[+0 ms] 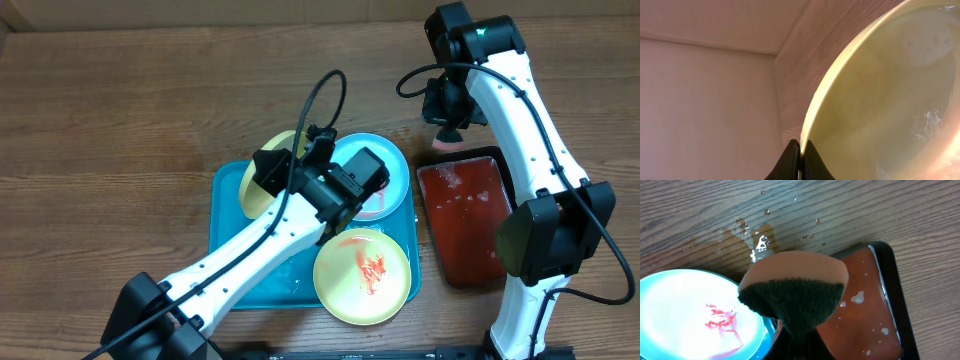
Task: Clean dirty plates on tray and stack at the side
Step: 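Lift the cleaned yellow plate with the left gripper toward the right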
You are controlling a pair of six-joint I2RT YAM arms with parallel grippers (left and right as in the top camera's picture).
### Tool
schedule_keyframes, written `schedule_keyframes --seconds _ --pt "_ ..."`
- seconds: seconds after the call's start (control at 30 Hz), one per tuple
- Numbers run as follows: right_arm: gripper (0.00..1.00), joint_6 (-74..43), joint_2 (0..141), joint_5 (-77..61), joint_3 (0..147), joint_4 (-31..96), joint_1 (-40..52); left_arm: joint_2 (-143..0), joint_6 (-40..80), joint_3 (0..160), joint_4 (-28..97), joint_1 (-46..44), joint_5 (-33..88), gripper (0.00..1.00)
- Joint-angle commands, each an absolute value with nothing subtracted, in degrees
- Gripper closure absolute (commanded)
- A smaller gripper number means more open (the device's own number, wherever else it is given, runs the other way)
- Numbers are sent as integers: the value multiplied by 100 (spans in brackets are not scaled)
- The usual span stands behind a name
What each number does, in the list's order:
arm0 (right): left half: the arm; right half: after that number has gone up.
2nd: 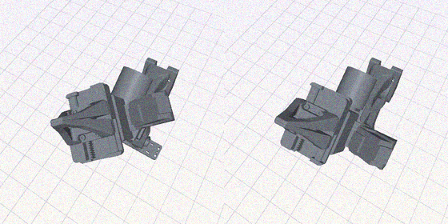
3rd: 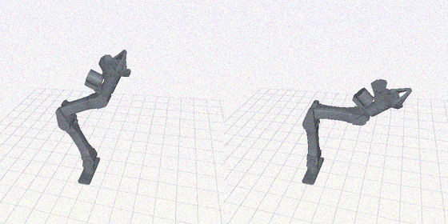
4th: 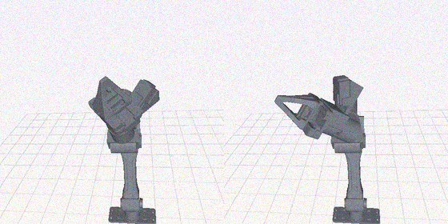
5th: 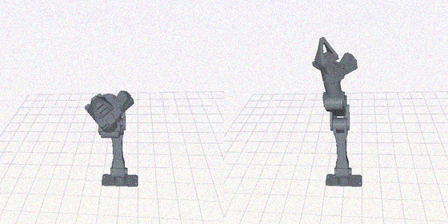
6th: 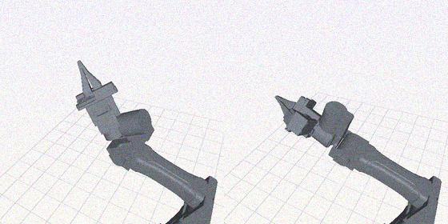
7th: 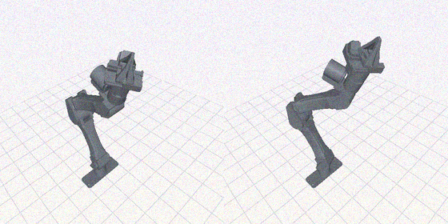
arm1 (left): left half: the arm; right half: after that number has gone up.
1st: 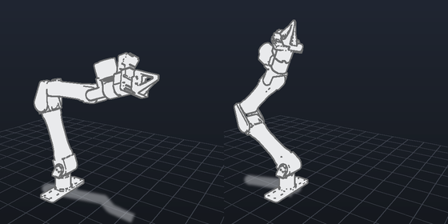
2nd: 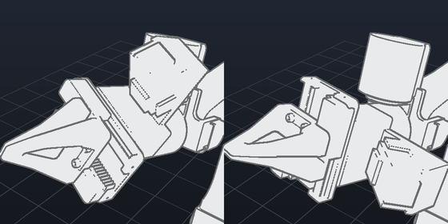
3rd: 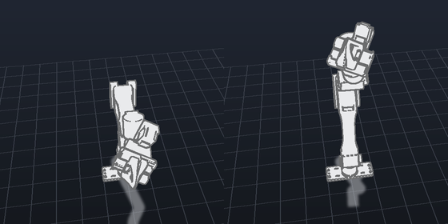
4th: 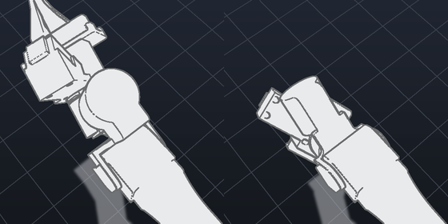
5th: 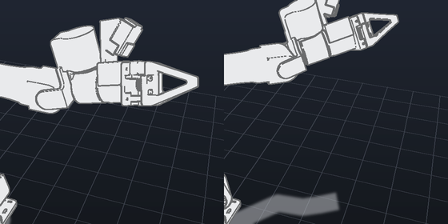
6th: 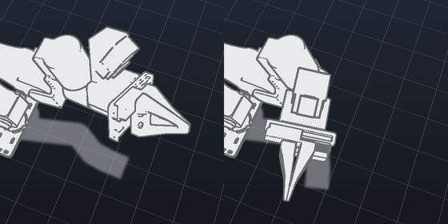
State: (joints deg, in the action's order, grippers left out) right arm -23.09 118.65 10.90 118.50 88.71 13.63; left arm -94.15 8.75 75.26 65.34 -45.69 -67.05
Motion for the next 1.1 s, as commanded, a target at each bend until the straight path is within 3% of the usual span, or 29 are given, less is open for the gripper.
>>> schedule_keyframes --seconds 0.0,1.07 --pt "96 -2265 11699 1122 11955 8858 1365 -9445 902 7671 6530 -4644 -7074 96" --pt "96 -2265 11699 1057 11955 8818 1365 -9445 923 7671 6534 -4659 -7067 96"
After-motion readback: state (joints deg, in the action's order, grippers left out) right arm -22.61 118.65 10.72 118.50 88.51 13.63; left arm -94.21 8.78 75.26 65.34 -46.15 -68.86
